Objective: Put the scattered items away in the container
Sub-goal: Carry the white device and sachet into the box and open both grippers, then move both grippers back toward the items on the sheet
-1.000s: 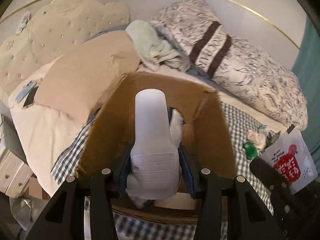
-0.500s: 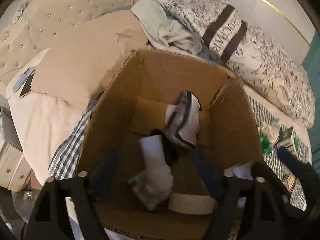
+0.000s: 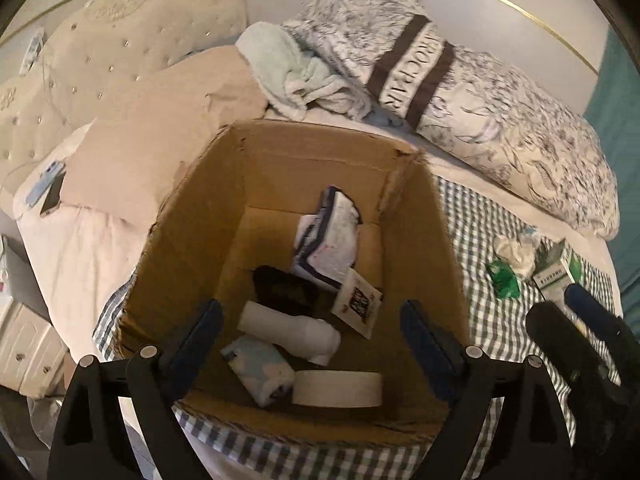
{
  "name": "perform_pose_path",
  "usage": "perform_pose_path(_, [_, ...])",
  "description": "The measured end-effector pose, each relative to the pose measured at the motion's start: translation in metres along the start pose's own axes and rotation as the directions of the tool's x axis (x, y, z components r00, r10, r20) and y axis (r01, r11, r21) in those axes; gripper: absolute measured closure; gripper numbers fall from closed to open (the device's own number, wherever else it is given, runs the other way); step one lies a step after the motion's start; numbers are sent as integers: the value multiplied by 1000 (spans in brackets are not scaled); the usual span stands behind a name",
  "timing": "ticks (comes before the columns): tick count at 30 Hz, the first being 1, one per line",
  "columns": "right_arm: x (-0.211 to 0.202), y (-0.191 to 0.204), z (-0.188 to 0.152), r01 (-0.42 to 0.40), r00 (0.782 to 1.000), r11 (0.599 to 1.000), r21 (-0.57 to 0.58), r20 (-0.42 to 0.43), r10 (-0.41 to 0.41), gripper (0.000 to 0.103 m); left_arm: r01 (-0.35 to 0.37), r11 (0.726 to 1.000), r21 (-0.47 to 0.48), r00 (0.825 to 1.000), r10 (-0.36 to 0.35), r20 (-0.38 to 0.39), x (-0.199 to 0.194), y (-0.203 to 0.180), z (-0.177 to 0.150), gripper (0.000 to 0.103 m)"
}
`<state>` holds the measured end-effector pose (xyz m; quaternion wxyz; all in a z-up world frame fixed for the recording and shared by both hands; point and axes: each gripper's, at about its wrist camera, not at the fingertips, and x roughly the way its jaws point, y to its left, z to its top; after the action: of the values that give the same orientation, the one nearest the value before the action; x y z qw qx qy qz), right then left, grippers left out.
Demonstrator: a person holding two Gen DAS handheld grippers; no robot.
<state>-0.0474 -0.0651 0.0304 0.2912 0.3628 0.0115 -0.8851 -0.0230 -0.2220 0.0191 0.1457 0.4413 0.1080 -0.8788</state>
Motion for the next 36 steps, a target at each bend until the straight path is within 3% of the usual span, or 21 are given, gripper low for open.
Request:
perform_pose_path(13, [-63,-89,-15,123,991,989,85,34,-126,19,48,994,98,997,-54,59,-26,-100,-14,4])
perform_pose_path(18, [-86,-135,-28,196,977,967,161,50,-207,19,73,986,151,995,-83,61,-22,-142,-20,4])
perform_pose_path(26, [-105,-224,-58,340,936,886,315,-16,-353,19,112,964,242,992,-121,24,4,-202,-35,4])
perform_pose_path(36, [-93,-298,-97,423,905,815,397,-139,-402,19,131,945,298,991,-126,-37,58,-262,-49,4])
